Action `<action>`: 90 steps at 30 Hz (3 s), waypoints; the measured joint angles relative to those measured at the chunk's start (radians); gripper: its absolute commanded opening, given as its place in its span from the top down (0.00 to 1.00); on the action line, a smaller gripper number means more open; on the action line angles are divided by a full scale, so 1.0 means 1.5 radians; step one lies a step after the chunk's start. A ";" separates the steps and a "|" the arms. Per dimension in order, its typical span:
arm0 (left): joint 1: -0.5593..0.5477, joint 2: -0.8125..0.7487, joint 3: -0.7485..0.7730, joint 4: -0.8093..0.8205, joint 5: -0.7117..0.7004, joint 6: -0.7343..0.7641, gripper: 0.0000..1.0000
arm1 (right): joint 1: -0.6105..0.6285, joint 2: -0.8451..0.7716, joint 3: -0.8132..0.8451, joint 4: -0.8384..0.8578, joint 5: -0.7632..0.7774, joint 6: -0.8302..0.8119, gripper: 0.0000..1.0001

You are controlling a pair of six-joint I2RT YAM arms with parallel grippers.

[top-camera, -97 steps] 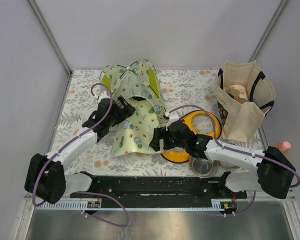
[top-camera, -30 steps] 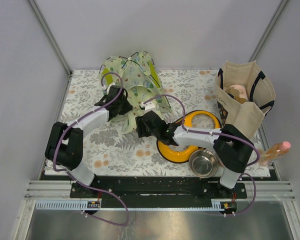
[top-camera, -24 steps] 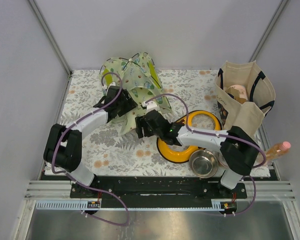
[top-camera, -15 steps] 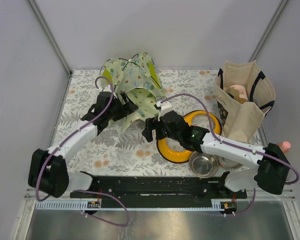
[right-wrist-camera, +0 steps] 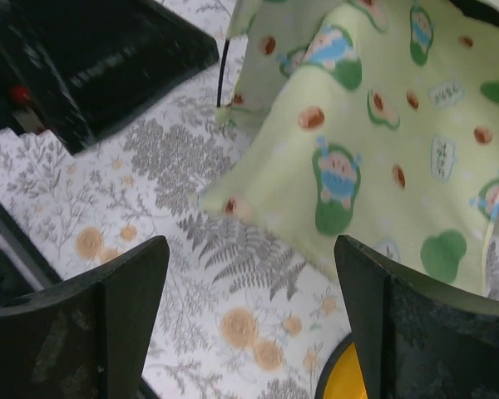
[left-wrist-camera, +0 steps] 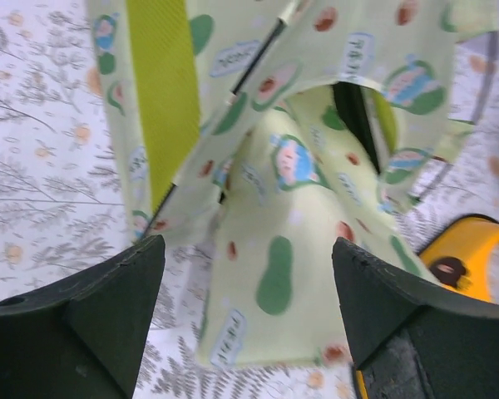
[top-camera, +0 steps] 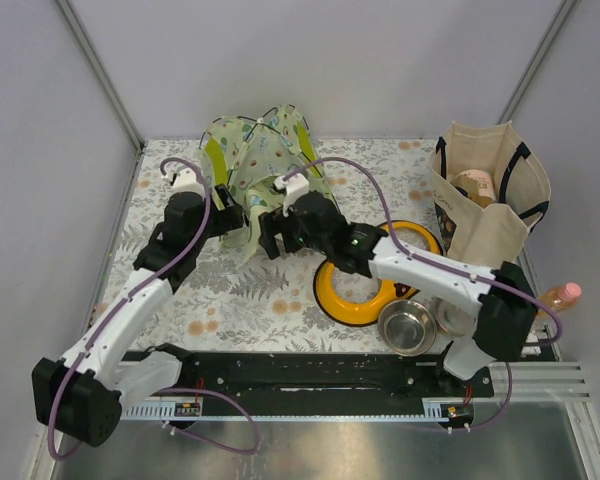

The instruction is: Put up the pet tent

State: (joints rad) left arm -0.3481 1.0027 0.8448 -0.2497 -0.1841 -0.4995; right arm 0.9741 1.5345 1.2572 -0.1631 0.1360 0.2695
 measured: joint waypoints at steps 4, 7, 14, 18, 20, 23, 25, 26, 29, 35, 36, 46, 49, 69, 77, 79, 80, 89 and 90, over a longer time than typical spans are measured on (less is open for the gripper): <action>0.005 0.081 0.012 0.027 -0.040 0.050 0.14 | 0.000 0.103 0.100 0.006 0.013 -0.050 0.11; 0.008 0.142 0.013 0.054 -0.061 0.085 0.15 | -0.003 0.161 0.138 0.005 0.022 -0.074 0.16; 0.049 0.230 0.013 0.142 -0.042 0.121 0.63 | -0.034 0.243 0.153 0.003 0.023 -0.088 0.48; 0.071 0.247 0.012 0.191 -0.001 0.127 0.69 | -0.043 0.244 0.133 0.028 0.020 -0.084 0.75; 0.073 0.248 0.010 0.216 0.023 0.132 0.76 | -0.049 0.244 0.119 0.041 0.019 -0.078 0.90; 0.073 0.248 0.008 0.244 0.056 0.150 0.96 | -0.061 0.247 0.113 0.050 0.012 -0.068 1.00; 0.074 0.251 0.008 0.248 0.077 0.176 1.00 | -0.074 0.254 0.113 0.063 0.001 -0.057 1.00; 0.074 0.253 0.008 0.249 0.086 0.187 1.00 | -0.080 0.257 0.113 0.066 -0.002 -0.053 1.00; 0.074 0.260 0.010 0.251 0.109 0.216 1.00 | -0.100 0.282 0.135 0.069 -0.024 -0.039 1.00; 0.077 0.266 0.016 0.247 0.127 0.233 1.00 | -0.120 0.375 0.258 0.071 -0.056 -0.038 1.00; 0.077 0.267 0.017 0.248 0.128 0.234 1.00 | -0.122 0.382 0.266 0.068 -0.059 -0.044 1.00; 0.078 0.272 0.021 0.248 0.137 0.235 0.98 | -0.168 0.433 0.326 0.070 -0.117 -0.093 0.41; 0.077 0.272 0.021 0.245 0.146 0.229 0.92 | -0.173 0.407 0.292 0.077 -0.121 -0.083 0.29; 0.076 0.303 0.025 0.216 0.217 0.160 0.77 | -0.172 0.019 -0.089 0.160 -0.114 0.181 0.16; 0.067 0.291 0.021 0.222 0.213 0.164 1.00 | -0.136 -0.044 -0.199 0.168 -0.134 0.251 0.20; 0.048 0.263 0.016 0.198 0.193 0.155 1.00 | -0.111 -0.055 -0.227 0.180 -0.120 0.272 0.20; 0.030 0.242 0.014 0.175 0.161 0.149 1.00 | -0.098 -0.061 -0.242 0.187 -0.111 0.282 0.20; -0.147 0.094 -0.038 -0.006 -0.009 0.036 1.00 | -0.063 -0.138 -0.331 0.244 -0.031 0.319 0.09; -0.155 0.075 -0.057 -0.020 -0.019 0.027 1.00 | -0.063 -0.154 -0.342 0.247 -0.026 0.326 0.09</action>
State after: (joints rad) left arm -0.5800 1.1145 0.7597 -0.2790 -0.2127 -0.4587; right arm 0.8803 1.3033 0.7444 0.2070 0.0975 0.7578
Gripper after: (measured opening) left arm 0.049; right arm 0.890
